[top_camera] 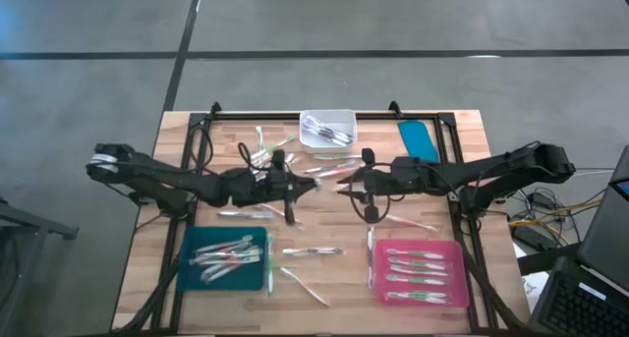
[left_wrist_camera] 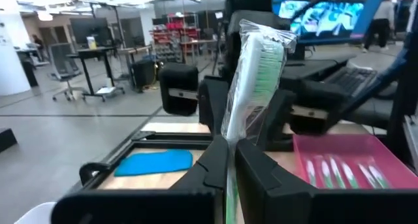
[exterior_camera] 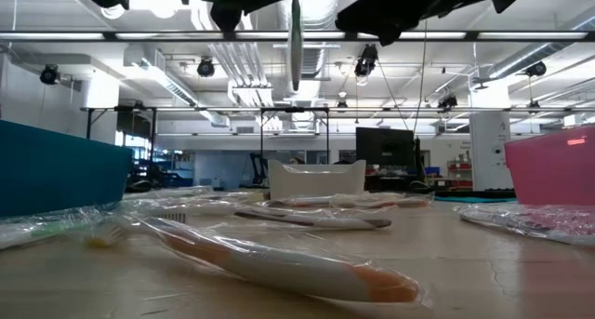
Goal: Pick & Place Toothbrushes
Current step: Put the green toothbrush into the pink bin
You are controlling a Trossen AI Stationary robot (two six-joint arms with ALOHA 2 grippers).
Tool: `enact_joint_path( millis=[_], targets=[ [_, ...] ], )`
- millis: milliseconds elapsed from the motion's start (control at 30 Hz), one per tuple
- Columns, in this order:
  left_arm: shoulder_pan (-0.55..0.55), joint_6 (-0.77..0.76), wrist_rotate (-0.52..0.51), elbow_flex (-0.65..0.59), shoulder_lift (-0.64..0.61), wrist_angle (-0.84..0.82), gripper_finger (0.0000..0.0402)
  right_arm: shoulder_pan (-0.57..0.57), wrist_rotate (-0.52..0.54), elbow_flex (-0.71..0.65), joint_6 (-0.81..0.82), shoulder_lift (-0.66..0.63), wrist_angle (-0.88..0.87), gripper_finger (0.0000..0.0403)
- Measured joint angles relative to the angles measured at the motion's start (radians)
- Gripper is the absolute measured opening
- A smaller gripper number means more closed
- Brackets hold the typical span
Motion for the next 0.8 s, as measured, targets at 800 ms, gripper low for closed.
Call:
enact_joint_path(
  millis=[800],
  targets=[
    [0.022,0.080,0.043,0.007,0.010,0.076,0.0017,-0.002,0.002,0.230,-0.013,0.360,0.155,0.0180]
  ],
)
